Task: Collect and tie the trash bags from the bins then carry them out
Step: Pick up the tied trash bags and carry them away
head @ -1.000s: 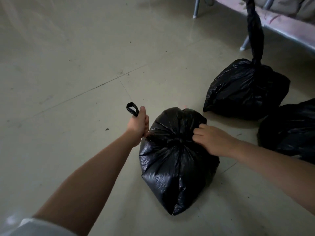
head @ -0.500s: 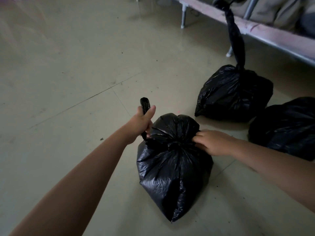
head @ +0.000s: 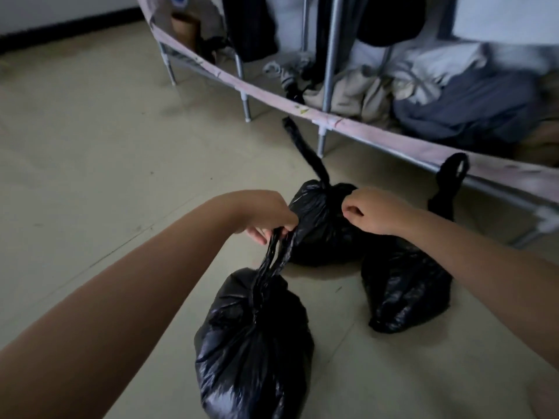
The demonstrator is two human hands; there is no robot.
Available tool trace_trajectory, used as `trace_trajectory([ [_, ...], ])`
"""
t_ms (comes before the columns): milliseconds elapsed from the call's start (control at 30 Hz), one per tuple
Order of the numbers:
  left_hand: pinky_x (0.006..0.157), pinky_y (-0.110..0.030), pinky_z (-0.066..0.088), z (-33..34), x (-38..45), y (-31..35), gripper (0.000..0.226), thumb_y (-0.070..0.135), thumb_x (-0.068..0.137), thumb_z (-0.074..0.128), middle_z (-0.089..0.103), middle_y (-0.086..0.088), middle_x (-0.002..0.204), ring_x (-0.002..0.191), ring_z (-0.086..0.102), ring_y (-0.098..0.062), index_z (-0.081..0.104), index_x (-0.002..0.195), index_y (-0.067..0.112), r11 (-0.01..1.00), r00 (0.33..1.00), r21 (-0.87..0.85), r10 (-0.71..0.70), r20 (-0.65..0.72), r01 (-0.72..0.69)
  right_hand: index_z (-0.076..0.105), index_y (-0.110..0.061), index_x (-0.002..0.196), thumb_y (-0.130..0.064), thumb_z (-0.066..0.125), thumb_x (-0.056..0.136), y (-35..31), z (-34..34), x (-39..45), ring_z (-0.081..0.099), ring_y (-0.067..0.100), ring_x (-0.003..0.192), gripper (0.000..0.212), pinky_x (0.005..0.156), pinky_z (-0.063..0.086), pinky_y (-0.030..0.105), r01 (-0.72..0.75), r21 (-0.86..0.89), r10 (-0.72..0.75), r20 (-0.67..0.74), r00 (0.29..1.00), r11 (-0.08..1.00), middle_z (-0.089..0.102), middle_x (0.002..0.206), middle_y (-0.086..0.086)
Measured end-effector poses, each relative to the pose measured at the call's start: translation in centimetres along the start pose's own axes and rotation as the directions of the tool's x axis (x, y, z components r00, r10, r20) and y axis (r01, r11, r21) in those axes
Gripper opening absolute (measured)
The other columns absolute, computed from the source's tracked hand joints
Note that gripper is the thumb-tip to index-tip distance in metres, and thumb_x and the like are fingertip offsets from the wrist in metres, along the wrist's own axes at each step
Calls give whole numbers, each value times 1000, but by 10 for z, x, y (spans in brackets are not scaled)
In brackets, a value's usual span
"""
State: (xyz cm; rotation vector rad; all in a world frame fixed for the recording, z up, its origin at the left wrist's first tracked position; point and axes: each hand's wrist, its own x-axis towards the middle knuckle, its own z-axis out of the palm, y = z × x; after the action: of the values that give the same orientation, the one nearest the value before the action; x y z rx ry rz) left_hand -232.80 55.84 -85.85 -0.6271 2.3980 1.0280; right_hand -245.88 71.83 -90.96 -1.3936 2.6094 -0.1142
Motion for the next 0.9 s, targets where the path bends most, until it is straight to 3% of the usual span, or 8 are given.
trace_trajectory([
  [100,63,-18,47,2,16,41,20,13,89,47,53,-6,75,71,52,-18,61,78,4,996,1000,89,16,-21,-14,56,-8,113,-32,54,86,39,-25,-13,47,34,112,36,88,43,41,-208,-225,142,-279,950,952,55,118,14],
  [200,71,-27,45,8,38,70,30,17,93,44,61,-15,93,92,57,-29,58,106,-6,912,977,404,145,-158,-69,46,-5,123,-36,67,77,73,-36,-28,41,38,119,60,91,38,48,-469,-115,362,-487,795,876,44,131,22],
  [333,82,-36,47,9,70,84,25,18,93,45,59,-15,114,107,56,-31,58,108,2,793,937,608,183,-296,37,36,-2,126,-29,58,86,104,-41,-31,49,40,114,53,89,45,44,-707,91,705,-232,670,701,49,126,23],
  [467,84,-38,48,1,95,85,29,20,94,43,56,-16,115,108,54,-31,57,112,2,809,889,576,176,-423,114,55,-4,74,-13,47,91,108,-41,-5,60,35,83,21,66,42,34,-519,470,606,-42,795,714,61,78,19],
  [600,72,-32,41,-5,114,62,26,18,93,42,59,-19,110,101,56,-32,58,103,-1,903,869,404,77,-488,147,41,-12,65,2,43,83,76,-34,45,44,18,37,23,43,30,23,-359,901,600,152,785,242,48,55,9],
  [667,68,-30,40,-7,117,46,26,18,93,43,61,-18,107,99,57,-32,58,100,-1,914,861,362,29,-508,184,47,-12,84,-1,48,82,59,-31,73,45,16,47,11,45,31,24,-290,900,546,71,835,325,46,63,3],
  [800,68,-30,40,-16,118,19,24,18,91,44,62,-17,107,99,58,-32,58,100,0,934,831,268,-51,-554,237,44,-11,128,-27,62,82,24,-20,120,57,29,103,52,74,39,28,-151,669,281,-90,956,728,56,97,8],
  [900,65,-29,38,-17,115,3,22,18,91,44,60,-14,98,93,56,-30,58,97,2,940,817,224,-88,-569,257,34,-14,137,-40,62,81,0,-6,152,47,31,123,68,92,43,36,-190,528,258,-57,964,827,51,134,14],
])
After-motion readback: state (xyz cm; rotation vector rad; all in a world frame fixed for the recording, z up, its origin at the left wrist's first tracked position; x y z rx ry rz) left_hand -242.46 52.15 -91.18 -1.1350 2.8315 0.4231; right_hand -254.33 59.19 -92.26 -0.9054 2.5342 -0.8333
